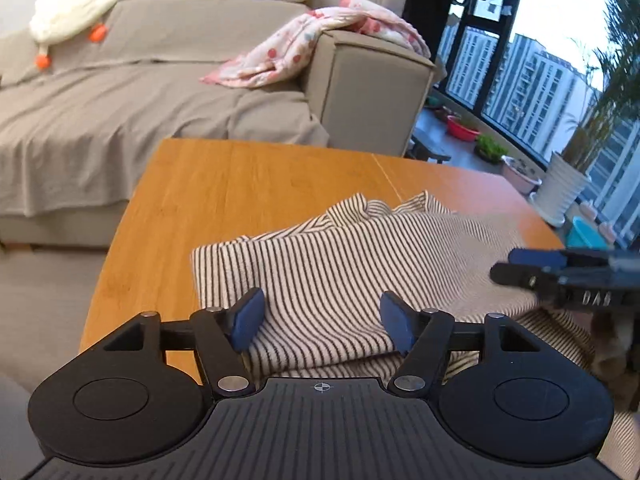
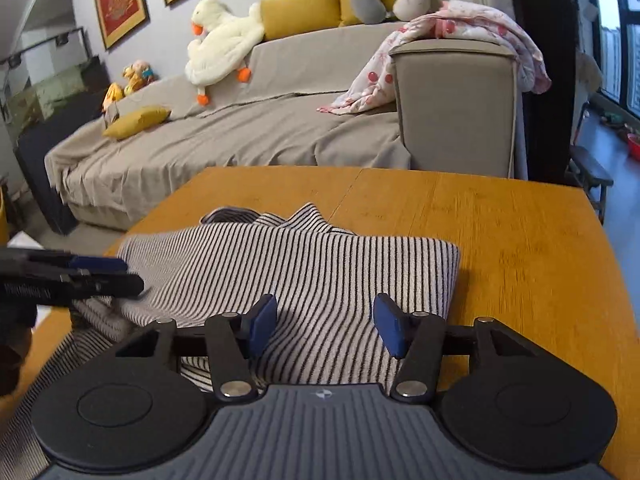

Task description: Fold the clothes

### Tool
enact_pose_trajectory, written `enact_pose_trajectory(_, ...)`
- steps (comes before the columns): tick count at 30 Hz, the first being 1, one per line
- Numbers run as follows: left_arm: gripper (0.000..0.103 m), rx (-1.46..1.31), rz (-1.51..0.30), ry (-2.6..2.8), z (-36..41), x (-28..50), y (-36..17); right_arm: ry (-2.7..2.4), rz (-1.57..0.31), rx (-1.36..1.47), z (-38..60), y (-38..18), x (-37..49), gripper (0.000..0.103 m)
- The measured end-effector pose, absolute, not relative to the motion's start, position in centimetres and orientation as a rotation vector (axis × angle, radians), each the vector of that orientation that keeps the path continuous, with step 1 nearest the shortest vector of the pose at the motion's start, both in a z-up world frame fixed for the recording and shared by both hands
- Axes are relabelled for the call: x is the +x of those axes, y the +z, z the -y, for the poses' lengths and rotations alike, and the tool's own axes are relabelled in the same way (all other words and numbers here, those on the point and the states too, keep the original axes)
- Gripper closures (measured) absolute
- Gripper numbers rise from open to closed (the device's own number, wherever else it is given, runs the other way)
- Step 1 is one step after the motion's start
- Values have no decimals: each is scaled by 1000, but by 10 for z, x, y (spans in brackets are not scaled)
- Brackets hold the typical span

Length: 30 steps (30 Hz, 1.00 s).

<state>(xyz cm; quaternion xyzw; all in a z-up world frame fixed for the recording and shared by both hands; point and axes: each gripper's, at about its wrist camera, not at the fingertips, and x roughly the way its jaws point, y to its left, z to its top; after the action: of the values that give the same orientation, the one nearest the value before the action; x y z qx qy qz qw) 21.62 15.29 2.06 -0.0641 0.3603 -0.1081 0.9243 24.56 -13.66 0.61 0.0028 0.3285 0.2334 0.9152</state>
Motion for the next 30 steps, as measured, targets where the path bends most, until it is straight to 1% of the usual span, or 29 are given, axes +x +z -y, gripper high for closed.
enact_pose_trajectory(4,33,-109,-734,-229,-152,209,18,482,-649,-38,133,11,243,48)
enact_pose_trajectory(9,32,-101,-731,-241,-148,215,20,494,-657,-105,137,7,247,43)
enact_pose_trajectory(10,31,-108,-725,-240,-152,215,24,504,-672,-92,140,11,248,42)
enact_pose_trajectory(11,23,-125,-716,-235,-158,214,28,509,-682,-51,148,18,252,38)
enact_pose_trajectory(12,20,-145,-706,-228,-167,214,33,512,-691,1,158,25,256,33)
enact_pose_trajectory(13,16,-180,-709,-229,-178,215,36,504,-700,53,171,31,263,31)
enact_pose_trajectory(14,15,-233,-735,-244,-190,219,37,495,-715,97,183,35,272,30)
enact_pose_trajectory(15,15,-296,-781,-274,-201,226,33,488,-742,143,195,36,282,30)
enact_pose_trajectory(18,20,-432,-897,-345,-221,250,14,466,-866,320,224,21,316,30)
enact_pose_trajectory(20,20,-472,-890,-387,-224,261,7,485,-919,409,229,8,333,30)
enact_pose_trajectory(23,19,-557,-867,-426,-227,284,-1,565,-949,458,218,-5,355,37)
enact_pose_trajectory(24,20,-569,-858,-433,-225,291,-3,597,-954,442,207,-5,361,38)
enact_pose_trajectory(25,26,-562,-849,-434,-222,296,-4,628,-958,425,197,-6,368,39)
enact_pose_trajectory(26,36,-543,-842,-429,-217,301,-5,655,-956,396,186,-7,372,45)
enact_pose_trajectory(27,42,-520,-838,-422,-212,305,-5,672,-949,365,176,-7,375,54)
enact_pose_trajectory(28,54,-494,-836,-416,-207,308,-6,683,-951,344,168,-8,377,61)
enact_pose_trajectory(29,66,-471,-839,-408,-204,308,-6,693,-958,326,160,-9,379,75)
enact_pose_trajectory(30,67,-460,-843,-400,-202,307,-6,693,-955,306,155,-8,377,78)
